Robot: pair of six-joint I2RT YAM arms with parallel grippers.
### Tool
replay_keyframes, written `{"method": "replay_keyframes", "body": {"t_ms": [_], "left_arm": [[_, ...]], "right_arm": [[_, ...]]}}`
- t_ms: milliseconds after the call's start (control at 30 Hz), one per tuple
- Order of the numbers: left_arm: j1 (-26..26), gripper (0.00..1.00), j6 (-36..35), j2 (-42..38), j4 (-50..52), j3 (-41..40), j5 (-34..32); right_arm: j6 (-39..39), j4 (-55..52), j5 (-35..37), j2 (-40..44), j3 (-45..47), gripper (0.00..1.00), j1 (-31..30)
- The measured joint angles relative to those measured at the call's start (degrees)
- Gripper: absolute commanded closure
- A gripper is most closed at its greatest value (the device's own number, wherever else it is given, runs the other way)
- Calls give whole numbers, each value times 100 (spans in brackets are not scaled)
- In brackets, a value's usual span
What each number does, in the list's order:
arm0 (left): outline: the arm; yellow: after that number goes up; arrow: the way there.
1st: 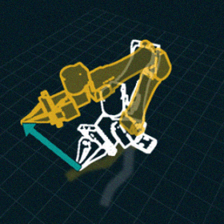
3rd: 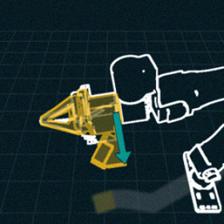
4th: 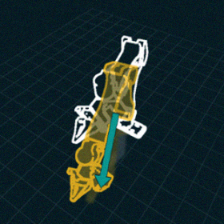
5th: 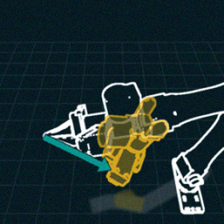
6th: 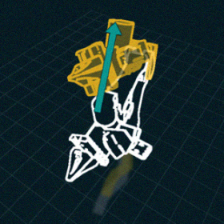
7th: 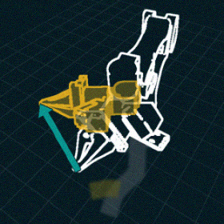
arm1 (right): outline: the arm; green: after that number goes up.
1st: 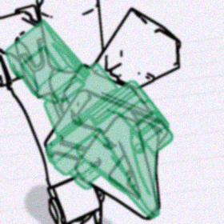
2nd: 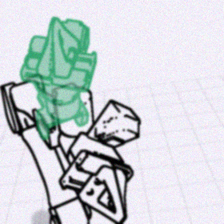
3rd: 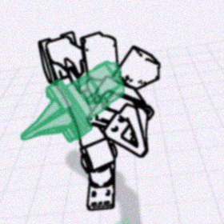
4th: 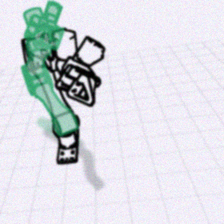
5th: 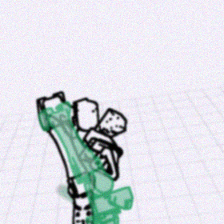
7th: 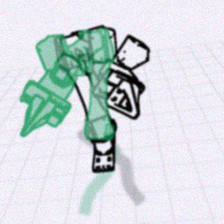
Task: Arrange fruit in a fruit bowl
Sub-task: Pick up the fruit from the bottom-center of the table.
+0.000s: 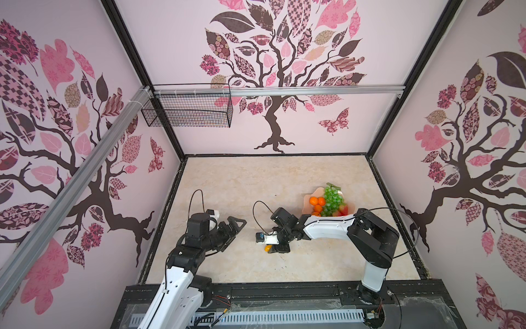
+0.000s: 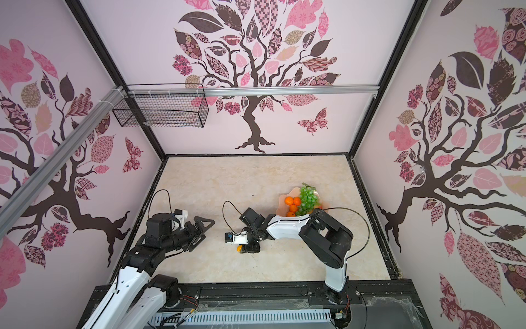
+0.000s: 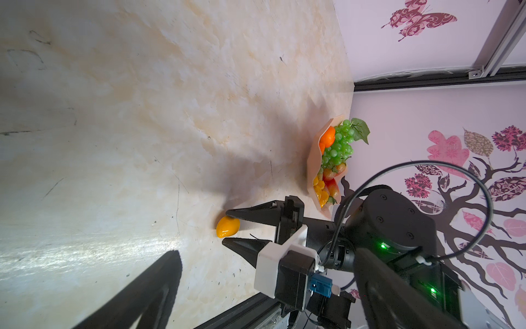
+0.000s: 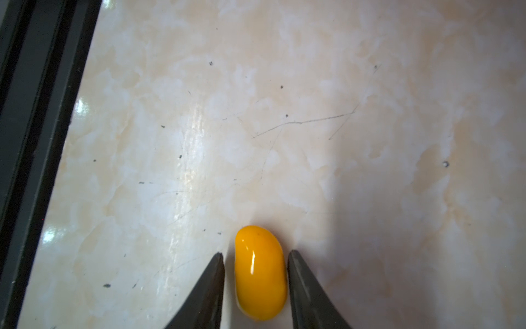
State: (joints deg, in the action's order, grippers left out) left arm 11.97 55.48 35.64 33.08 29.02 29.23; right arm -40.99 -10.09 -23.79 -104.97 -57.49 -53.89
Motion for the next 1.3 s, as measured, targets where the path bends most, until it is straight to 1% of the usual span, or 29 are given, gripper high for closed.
{"method": "replay_keyframes", "body": {"t_ms": [433,700,867,1067,1167,1300], "left_arm": [[0,2,-2,2,-4,0,0],[0,2,-2,-2,-7,0,0],[0,2,-68,87,-79,0,61],[87,2,-236,658,-297,7,188],[363,2,-313,966,-420,68,140],[901,2,-345,1482,-697,286,-9]], "right_arm": [[4,133,39,0,9,70,-4],[33,264,92,2,57,72,-4],[201,358,114,101,181,73,-4],[734,533,350,914,671,75,0],[1145,737,511,1423,966,75,28],[1954,973,732,2055,1399,75,107]]}}
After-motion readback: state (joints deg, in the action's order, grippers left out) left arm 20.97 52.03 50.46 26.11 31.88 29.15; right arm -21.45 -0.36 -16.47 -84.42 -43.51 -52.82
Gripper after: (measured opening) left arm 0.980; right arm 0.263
